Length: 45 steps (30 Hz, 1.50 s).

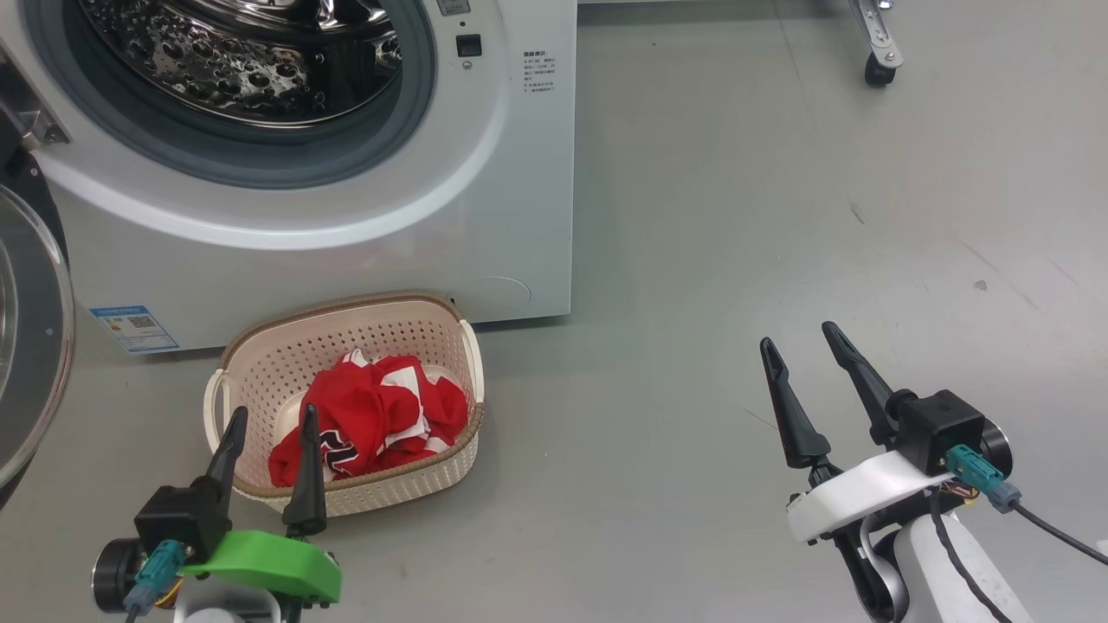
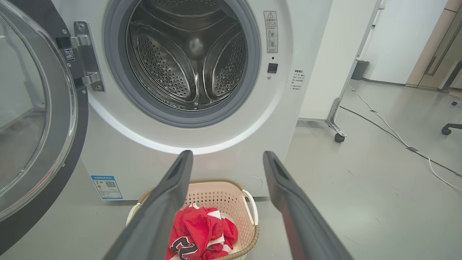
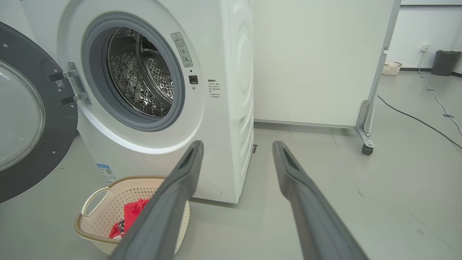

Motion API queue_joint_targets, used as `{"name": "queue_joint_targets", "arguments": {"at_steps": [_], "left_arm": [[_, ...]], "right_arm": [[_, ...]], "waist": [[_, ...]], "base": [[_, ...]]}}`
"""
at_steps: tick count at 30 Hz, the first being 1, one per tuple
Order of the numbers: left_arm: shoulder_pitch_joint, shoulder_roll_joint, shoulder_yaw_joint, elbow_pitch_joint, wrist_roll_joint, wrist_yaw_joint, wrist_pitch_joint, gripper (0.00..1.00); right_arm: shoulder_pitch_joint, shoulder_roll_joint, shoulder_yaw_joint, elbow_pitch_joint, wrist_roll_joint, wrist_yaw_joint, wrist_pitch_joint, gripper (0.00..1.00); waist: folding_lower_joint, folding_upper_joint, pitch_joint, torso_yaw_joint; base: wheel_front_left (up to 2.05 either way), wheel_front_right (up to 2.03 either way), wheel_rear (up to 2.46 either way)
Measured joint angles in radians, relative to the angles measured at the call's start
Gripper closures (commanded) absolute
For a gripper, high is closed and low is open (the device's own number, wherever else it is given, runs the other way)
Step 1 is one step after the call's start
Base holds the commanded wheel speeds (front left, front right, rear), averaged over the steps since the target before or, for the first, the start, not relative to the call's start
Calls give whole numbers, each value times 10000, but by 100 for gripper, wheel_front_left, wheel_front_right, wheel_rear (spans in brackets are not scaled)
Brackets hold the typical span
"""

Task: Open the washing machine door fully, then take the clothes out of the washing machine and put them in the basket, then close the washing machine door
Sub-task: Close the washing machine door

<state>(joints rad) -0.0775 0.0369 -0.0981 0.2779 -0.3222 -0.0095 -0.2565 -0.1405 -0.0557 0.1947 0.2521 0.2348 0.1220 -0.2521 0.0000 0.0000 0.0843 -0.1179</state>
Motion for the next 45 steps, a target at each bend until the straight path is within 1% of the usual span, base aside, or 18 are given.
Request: {"name": "queue_joint_targets", "arguments": {"at_steps": [17,25,29,34,45], "left_arm": [[58,0,-29,-40,-17,44,0,0],[102,0,-355,-107,-33,44,0,0],[78,0,-453,-180,-182,63,0,0],[67,2,-573,-176,-267,188,0,0],[60,2,-640,-176,-351,410,0,0]], "right_arm": [[2,4,-4,2,0,0,0,0],[12,-15,-136,-127,-2,0,0,0],[12,-75,-140,-171,-19,0,0,0],[11,-100,-102,-226,-88,0,0,0],[10,-205,94,-245,-167,0,0,0]], "waist": [[0,0,8,38],[0,0,204,259],[0,0,324,538],[0,0,452,998],[0,0,590,2337]], "base": [[0,0,0],[0,0,0],[0,0,0],[0,0,0],[0,0,0]]}}
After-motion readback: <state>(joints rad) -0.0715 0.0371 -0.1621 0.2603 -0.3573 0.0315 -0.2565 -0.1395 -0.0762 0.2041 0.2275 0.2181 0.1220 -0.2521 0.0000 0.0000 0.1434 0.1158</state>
